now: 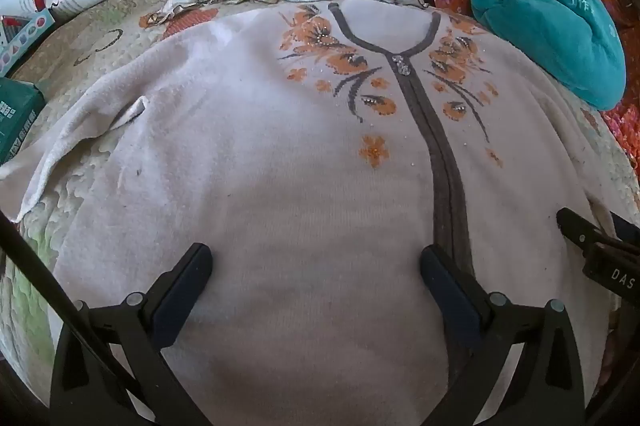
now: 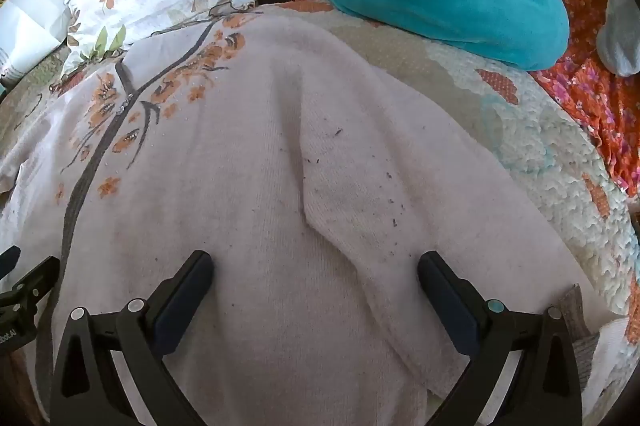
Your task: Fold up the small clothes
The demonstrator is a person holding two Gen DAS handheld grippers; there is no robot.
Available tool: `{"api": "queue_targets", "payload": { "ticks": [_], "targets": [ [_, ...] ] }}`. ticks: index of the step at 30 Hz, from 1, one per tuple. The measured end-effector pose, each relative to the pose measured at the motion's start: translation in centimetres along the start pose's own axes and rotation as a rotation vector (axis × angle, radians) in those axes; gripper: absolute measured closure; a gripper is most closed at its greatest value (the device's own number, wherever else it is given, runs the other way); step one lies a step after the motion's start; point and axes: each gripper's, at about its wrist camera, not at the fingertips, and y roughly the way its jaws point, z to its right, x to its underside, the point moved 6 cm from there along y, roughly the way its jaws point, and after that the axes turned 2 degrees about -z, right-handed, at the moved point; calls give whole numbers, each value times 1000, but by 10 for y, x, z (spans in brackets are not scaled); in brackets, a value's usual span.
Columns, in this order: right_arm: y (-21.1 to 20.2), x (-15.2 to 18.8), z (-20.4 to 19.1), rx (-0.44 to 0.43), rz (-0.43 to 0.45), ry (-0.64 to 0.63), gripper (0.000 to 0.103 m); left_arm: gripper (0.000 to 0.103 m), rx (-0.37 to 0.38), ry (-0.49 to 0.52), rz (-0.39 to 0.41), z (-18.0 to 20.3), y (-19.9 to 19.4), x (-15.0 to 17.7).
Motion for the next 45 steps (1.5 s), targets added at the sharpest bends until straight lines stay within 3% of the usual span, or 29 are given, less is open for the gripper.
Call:
{"api": "queue_targets", "payload": {
  "ticks": [38, 45],
  "targets": [
    [4, -1, 6, -11, -6, 7, 0, 0, -4, -5, 49, 0, -10, -3],
    [3, -3, 6, -23, 4, 16, 0, 3, 12, 24, 26, -4, -25, 2]
  ]
}}
